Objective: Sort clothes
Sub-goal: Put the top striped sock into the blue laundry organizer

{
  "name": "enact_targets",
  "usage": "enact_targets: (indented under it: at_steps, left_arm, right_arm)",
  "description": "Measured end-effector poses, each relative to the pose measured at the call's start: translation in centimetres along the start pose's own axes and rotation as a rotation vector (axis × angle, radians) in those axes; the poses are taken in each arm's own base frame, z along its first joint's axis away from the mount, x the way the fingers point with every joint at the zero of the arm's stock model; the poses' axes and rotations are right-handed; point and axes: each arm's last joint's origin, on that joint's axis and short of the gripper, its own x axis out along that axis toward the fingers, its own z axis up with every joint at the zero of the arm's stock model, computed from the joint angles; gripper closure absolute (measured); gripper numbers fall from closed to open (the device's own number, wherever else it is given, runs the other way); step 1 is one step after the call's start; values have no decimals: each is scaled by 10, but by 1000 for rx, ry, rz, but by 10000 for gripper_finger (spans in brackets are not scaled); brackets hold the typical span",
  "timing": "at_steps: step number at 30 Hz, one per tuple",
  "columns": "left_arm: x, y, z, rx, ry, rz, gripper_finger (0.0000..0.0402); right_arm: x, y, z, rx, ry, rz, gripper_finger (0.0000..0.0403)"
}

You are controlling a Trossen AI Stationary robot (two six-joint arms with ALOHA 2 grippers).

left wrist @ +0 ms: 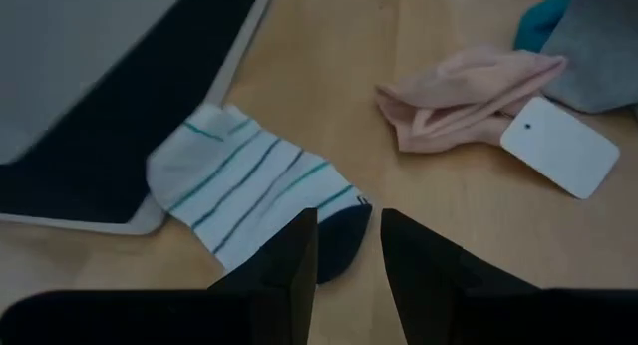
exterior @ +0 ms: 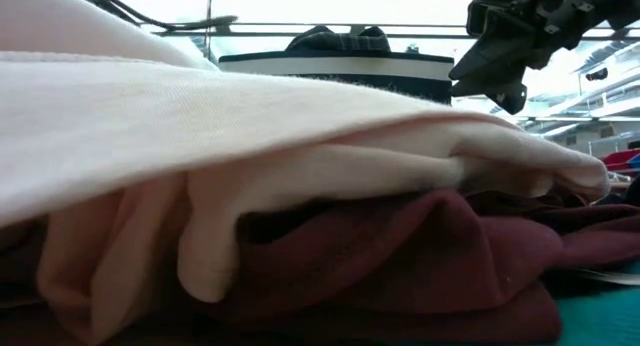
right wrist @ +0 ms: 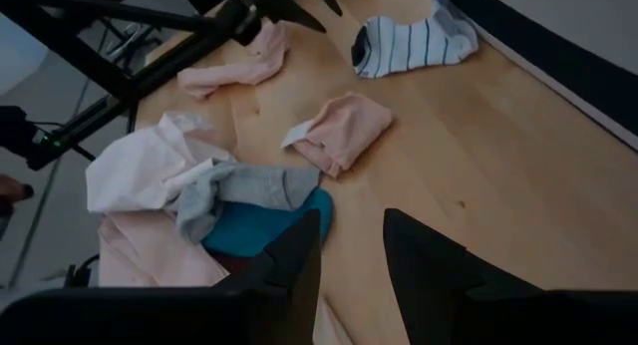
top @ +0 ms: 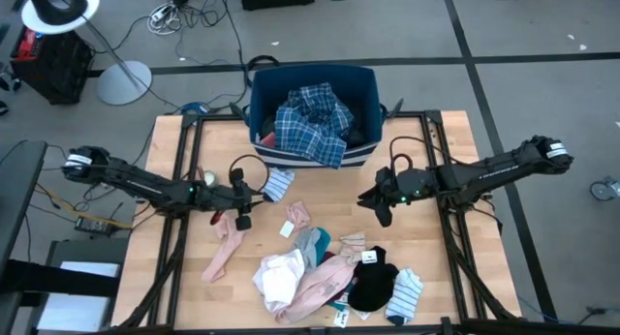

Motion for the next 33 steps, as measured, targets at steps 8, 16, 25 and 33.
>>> enact_targets:
  at_steps: [8, 16, 25, 33]
  left_arm:
    - [18, 11, -2, 20, 65, -4, 282]
    - [40, 14, -1, 40, 171, -63, 282]
    - [38, 9, -3, -75, 228, -77, 378]
    - [14, 3, 26, -153, 183, -147, 399]
  right_arm:
    - [0, 1, 2, 4, -18, 13, 288]
    - [0, 1, 2, 3, -23, 16, 288]
    - [0, 2, 3, -31, -31, 13, 288]
    - [0, 1, 3, -66, -31, 10, 288]
